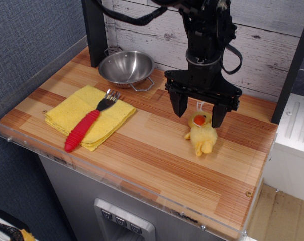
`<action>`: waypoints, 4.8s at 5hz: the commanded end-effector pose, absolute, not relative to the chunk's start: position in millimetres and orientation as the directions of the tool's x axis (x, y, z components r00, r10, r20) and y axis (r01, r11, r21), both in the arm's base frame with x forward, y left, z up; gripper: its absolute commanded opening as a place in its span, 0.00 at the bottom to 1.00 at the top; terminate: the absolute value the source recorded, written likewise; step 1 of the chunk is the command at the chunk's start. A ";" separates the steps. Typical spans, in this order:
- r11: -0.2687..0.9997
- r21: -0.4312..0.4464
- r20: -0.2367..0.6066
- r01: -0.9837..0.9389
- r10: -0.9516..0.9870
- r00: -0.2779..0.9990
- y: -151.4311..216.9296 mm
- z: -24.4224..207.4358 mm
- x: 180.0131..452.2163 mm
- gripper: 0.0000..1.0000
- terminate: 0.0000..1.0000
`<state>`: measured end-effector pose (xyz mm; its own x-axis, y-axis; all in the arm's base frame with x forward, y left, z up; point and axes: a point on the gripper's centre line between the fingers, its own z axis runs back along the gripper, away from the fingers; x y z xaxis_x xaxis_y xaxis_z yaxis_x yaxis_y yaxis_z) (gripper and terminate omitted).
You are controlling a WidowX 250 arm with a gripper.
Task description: Place the yellow toy on the yellow cloth and fork.
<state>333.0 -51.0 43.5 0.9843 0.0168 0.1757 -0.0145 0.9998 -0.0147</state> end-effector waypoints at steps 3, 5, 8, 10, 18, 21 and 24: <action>0.999 0.031 0.194 0.041 -0.046 0.980 -52.7 31.2 344.6 0.00 0.00; 0.996 0.036 0.206 0.077 -0.082 0.975 -52.9 35.8 344.5 0.00 0.00; 0.971 0.060 0.285 0.231 -0.239 0.928 -44.8 97.6 345.5 0.00 0.00; 0.967 0.058 0.268 0.249 -0.255 0.929 -8.7 115.3 327.1 0.00 0.00; 0.984 0.061 0.063 0.170 -0.173 0.983 78.0 33.6 274.7 0.00 0.00; 0.983 0.057 0.045 0.177 -0.180 0.983 73.0 42.5 277.4 1.00 0.00; 0.957 0.130 0.124 0.258 -0.274 0.954 72.3 84.2 289.2 1.00 0.00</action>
<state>286.2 71.3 71.0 0.9588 -0.2696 0.0891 0.2597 0.9595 0.1089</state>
